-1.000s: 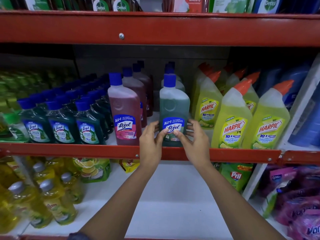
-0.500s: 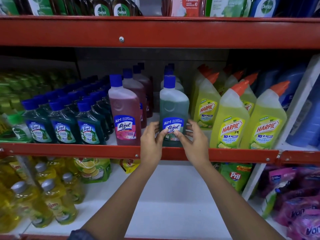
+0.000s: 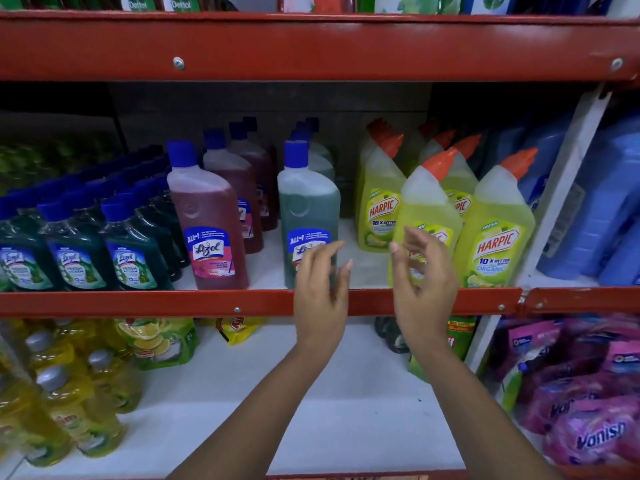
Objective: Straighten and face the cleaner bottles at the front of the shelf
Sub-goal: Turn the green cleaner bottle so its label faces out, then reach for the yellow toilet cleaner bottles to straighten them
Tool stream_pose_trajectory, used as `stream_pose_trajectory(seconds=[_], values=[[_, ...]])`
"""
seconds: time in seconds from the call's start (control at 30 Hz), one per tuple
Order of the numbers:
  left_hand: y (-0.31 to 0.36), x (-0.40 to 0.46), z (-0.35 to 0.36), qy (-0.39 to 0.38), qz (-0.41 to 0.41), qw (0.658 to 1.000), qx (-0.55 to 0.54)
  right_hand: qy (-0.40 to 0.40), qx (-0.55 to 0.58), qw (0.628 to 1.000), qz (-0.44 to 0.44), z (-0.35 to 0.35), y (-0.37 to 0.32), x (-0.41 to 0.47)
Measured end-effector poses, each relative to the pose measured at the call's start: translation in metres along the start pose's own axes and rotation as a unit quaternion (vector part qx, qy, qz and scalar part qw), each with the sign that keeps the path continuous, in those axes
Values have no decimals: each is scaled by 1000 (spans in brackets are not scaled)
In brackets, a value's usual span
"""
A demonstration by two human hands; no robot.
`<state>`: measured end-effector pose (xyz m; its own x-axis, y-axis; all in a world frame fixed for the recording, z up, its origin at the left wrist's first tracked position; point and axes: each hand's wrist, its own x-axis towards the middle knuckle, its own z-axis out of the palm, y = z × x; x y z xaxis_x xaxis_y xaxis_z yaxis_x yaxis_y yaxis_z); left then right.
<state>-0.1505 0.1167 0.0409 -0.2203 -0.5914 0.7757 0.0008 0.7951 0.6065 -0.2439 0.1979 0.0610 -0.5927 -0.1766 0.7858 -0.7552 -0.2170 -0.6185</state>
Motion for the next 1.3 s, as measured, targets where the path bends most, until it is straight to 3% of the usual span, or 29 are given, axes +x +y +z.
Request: stream_pose_trajectory(seconds=[0.1,0.2,0.4,0.67,1.3], values=[[14,-2,27,-68,-15,995,-69,50,-32,998,9,-22,16,6],[22,-4,51,-94,-40,989,-103,31,-45,997,55,-35,28,9],[25,-12,73,-52,-58,994,-80,5,-13,990,140,-42,42,9],[28,-13,77,-40,-79,994,-58,2,-32,990,138,-33,50,12],[20,3,66,-42,-119,990,-55,-6,50,982,181,-9,52,14]])
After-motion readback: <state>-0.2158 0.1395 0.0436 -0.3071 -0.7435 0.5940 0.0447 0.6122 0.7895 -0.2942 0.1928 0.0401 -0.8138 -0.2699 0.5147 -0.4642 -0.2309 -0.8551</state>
